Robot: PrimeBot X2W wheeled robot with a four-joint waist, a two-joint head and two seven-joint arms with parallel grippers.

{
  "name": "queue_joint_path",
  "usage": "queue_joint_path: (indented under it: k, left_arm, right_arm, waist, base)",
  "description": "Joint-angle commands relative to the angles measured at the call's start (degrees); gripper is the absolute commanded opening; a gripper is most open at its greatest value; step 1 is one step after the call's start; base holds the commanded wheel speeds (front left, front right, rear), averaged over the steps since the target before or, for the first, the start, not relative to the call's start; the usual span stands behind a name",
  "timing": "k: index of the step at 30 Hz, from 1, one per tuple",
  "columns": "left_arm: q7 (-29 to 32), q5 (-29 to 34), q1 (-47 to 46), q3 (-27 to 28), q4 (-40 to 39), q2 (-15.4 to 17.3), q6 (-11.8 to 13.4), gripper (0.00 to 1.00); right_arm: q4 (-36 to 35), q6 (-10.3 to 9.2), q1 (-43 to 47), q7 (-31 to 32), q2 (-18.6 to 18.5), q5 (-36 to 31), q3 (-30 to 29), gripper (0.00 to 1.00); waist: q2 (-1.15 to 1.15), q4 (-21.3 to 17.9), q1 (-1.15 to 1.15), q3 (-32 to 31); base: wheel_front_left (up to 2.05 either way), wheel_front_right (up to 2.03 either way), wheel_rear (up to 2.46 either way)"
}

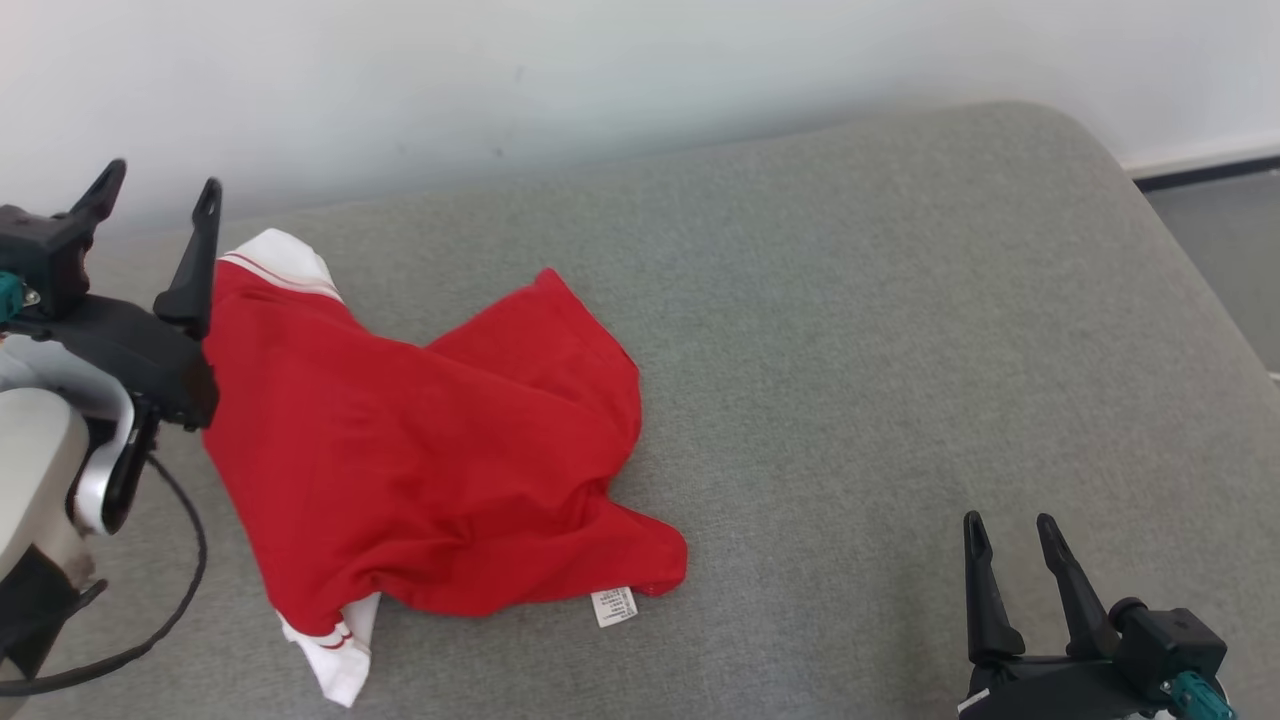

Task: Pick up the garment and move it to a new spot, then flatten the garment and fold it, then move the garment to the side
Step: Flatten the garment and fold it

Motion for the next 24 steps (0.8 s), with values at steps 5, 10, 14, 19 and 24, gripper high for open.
queue_joint_path:
  k: [5,10,14,19,24]
  left_arm:
    - [-1.38,0.25,2.95,3.15,-3.9,-1.32,1.19,1.0]
    - [-1.48,2.02,9.11,9.01,-11.24,-2.69,3.2,1.0]
    - [-1.5,3.88,15.79,14.01,-17.14,-4.03,4.59,1.0]
    - [-1.51,6.62,24.72,19.41,-23.42,-5.79,5.69,1.0]
    - [-1.51,9.31,32.45,23.91,-28.06,-8.22,6.32,1.0]
  right_arm:
    - [-0.31,-0.13,1.56,-0.02,0.0,-0.94,-0.39,1.0]
    - [-0.54,-0.13,2.73,-0.02,0.0,-1.16,-0.38,1.0]
    - [-0.74,-0.13,3.66,-0.02,0.01,-1.54,-0.56,1.0]
    - [-1.14,-0.13,4.69,-0.02,-0.01,-2.11,-0.96,1.0]
    - [-1.58,-0.13,5.34,0.0,-0.01,-2.56,-1.3,1.0]
  waist:
    - [0.0,3.36,0.0,-3.65]
    - [0.0,5.58,0.0,-5.56]
    - [0.0,7.14,0.0,-6.64]
    - [0.0,9.04,0.0,-7.54]
    - [0.0,11.22,0.0,-7.93]
  base:
    - [0.0,0.0,0.0]
    - [0.0,0.0,0.0]
    - [0.0,0.0,0.0]
    - [0.0,0.0,0.0]
    - [0.0,0.0,0.0]
